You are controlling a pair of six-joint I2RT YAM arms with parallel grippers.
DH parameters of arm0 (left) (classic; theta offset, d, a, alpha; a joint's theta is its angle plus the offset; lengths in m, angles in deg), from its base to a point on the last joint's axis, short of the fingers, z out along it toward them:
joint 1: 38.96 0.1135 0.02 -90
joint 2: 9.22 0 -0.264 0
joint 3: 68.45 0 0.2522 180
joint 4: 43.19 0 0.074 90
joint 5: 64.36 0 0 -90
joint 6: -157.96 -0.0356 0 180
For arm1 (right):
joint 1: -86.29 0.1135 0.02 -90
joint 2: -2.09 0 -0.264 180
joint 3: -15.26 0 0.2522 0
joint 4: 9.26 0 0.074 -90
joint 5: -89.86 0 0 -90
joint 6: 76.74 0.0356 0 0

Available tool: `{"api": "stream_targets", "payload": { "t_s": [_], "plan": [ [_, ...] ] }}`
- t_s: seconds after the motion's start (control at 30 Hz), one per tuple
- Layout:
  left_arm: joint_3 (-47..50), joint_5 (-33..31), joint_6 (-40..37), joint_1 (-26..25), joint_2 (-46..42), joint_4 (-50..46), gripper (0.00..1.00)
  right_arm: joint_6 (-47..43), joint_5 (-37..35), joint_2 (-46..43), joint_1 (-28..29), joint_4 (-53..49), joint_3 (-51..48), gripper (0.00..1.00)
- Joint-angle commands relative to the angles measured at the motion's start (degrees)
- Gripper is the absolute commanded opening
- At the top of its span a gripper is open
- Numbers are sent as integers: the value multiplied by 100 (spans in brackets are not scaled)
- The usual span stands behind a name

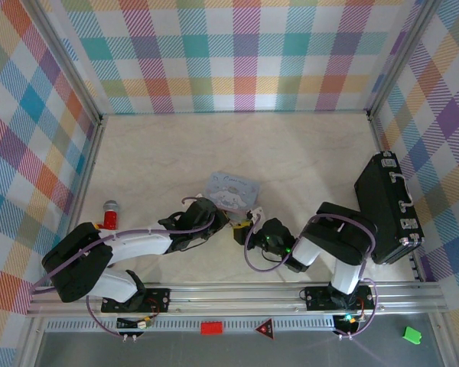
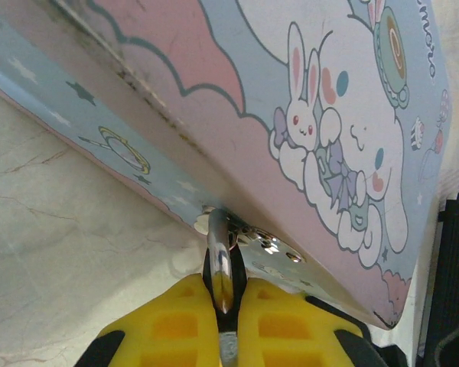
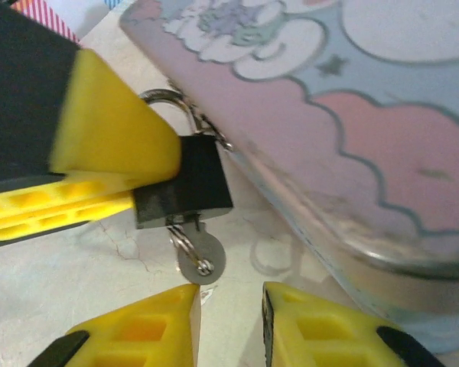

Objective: Unlock a padlock with a key

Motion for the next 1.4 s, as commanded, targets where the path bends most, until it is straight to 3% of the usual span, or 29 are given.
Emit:
{"api": "stream_targets", "payload": {
  "t_s": [0.0,0.37,0.57,0.77,1.03,1.37],
  "plan": [
    [-101,223,21,-36,-89,-491,0,-1090,-544,-299,210,-1,204,27],
    [-195,247,-24,-25,-287,-702,0,-2708,-1305,330,720,533,309,23],
    [-172,249,-27,12,-296,-692,0,-2842,-1515,351,877,898,160,22],
    [-137,265,-19,65,-301,-644,0,-2878,-1709,-3,1131,650,-14,20],
    [-181,293,-46,82,-350,-659,0,-3221,-1707,265,1348,547,66,15],
    [-145,301,-45,84,-488,-712,0,-3295,-2097,587,1351,514,298,19]
  ]
}}
